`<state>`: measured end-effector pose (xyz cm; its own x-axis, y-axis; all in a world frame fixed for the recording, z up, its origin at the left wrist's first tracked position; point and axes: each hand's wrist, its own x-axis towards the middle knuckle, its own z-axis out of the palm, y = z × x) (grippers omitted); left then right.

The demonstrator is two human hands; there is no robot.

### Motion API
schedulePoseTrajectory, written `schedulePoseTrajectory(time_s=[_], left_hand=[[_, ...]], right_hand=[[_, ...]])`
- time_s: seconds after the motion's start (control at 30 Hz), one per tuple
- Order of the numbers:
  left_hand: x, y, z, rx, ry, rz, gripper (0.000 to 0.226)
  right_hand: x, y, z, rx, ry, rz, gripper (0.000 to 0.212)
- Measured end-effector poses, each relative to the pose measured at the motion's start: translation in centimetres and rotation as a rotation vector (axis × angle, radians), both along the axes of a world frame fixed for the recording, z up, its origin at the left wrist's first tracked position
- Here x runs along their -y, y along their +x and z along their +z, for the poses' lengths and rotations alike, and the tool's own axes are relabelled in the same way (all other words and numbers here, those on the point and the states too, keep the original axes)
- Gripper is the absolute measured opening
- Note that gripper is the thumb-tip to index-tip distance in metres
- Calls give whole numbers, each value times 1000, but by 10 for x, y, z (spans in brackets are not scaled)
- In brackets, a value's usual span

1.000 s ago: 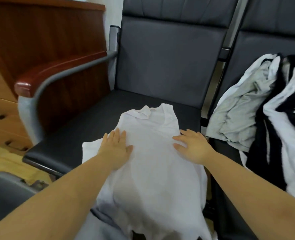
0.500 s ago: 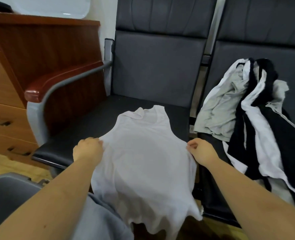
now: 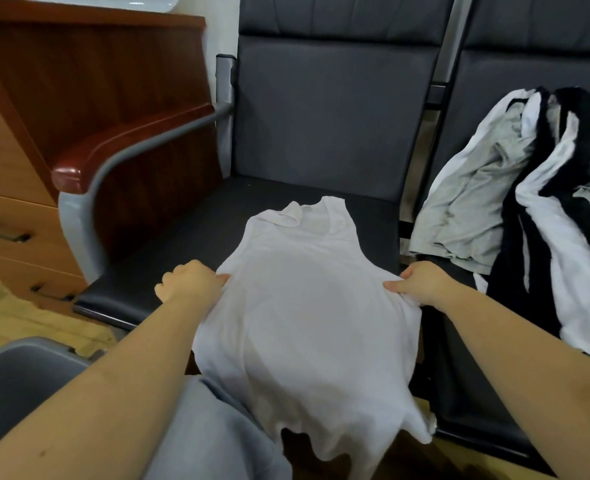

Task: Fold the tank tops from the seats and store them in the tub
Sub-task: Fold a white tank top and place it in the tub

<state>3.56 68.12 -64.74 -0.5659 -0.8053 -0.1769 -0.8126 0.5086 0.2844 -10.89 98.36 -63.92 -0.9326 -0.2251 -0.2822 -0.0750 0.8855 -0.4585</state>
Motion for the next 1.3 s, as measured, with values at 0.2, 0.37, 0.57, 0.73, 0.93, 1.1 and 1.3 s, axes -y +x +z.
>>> schedulePoseTrajectory(time_s=[0.2, 0.37, 0.57, 0.73, 0.93, 1.1, 1.3], left_hand=[[-19, 8, 8, -342, 231, -64, 23], [-23, 23, 16, -501, 307, -45, 18], [-23, 40, 19, -458, 359, 17, 9], [-26, 34, 19, -373, 256, 96, 23], [-44, 20, 25, -327, 283, 20, 43], [-74, 10, 30, -307, 403, 7, 13], [-120, -13, 30, -300, 614, -159, 26]], right_hand=[[-5, 18, -3, -113, -117, 48, 29], [-23, 45, -3, -33, -457, -14, 16], [-66, 73, 0, 275, -553, -163, 37], [-77, 77, 21, 367, -730, -291, 41], [-65, 79, 10, 365, -769, -395, 28], [-46, 74, 1, 475, -987, -417, 12], [-34, 65, -2, 577, -1079, -420, 22]])
